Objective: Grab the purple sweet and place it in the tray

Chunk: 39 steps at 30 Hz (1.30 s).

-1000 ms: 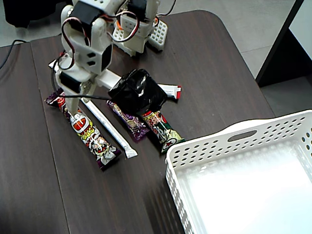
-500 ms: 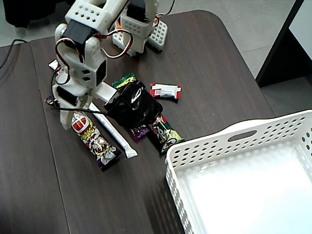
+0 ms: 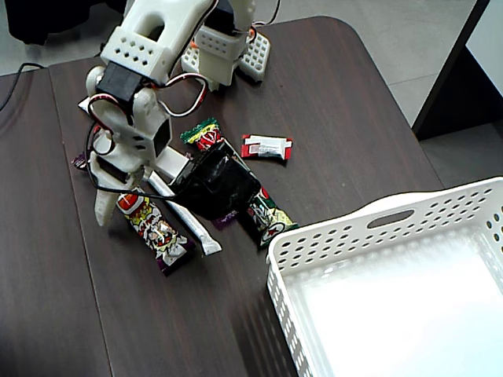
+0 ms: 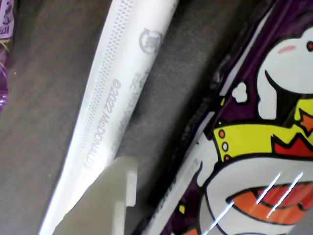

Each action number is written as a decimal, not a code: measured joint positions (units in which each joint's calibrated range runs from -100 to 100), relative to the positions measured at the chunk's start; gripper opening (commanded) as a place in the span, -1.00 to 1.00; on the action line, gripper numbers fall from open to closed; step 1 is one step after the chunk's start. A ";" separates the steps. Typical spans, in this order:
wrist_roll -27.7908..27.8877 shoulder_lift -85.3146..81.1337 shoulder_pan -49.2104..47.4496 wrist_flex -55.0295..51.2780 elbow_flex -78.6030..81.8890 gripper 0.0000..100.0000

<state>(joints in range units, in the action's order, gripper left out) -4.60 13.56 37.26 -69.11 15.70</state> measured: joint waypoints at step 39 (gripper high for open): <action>0.05 3.34 0.07 2.05 -6.22 -0.97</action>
<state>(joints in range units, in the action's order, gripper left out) -4.55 16.90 37.33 -67.06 9.47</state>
